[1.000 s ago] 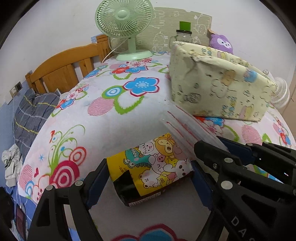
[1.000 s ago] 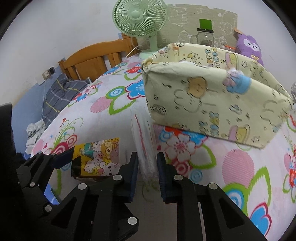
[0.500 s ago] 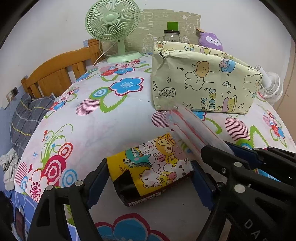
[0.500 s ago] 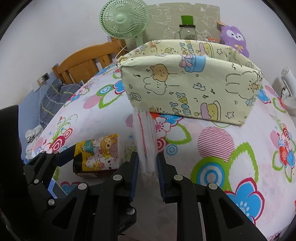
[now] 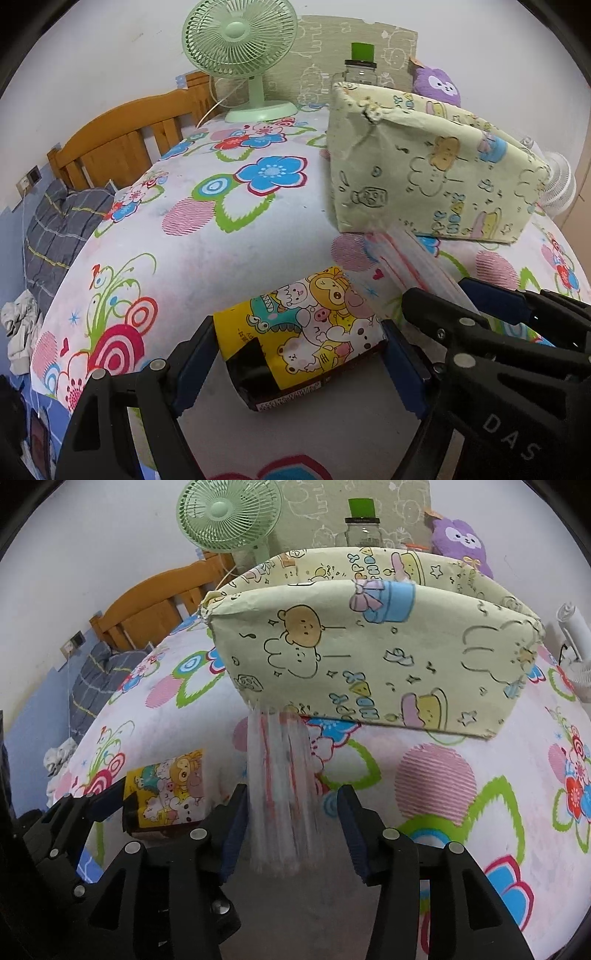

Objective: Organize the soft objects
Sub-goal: 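Lift and carry the tissue pack and plastic bag toward the box with both tools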

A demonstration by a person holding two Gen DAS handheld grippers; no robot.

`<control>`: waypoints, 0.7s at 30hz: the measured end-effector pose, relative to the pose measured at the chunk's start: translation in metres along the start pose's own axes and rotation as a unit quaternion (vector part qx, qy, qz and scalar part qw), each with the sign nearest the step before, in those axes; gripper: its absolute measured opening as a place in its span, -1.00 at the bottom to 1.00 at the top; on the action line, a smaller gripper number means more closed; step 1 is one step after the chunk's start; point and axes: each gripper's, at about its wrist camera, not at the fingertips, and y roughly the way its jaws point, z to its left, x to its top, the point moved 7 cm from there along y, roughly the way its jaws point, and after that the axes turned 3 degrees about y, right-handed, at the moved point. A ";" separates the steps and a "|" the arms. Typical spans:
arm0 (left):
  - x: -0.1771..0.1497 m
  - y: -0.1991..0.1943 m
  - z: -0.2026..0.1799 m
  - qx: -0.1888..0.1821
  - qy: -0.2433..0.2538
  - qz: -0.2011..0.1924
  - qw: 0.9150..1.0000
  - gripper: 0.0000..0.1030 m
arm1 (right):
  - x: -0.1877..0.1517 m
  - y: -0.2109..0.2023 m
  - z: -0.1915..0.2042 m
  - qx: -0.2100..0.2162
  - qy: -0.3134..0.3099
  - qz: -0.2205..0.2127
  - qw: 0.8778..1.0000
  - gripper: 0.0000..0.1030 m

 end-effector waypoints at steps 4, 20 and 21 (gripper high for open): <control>0.004 0.004 0.005 0.002 -0.003 0.002 1.000 0.67 | 0.007 0.009 0.002 -0.007 -0.001 0.001 1.000 0.01; 0.007 -0.007 -0.017 -0.014 0.008 -0.003 1.000 0.66 | 0.006 -0.008 -0.002 -0.009 -0.003 -0.015 1.000 -0.51; 0.008 -0.009 -0.019 -0.014 0.008 -0.005 1.000 0.66 | 0.006 -0.012 -0.003 -0.011 -0.001 -0.018 1.000 -0.51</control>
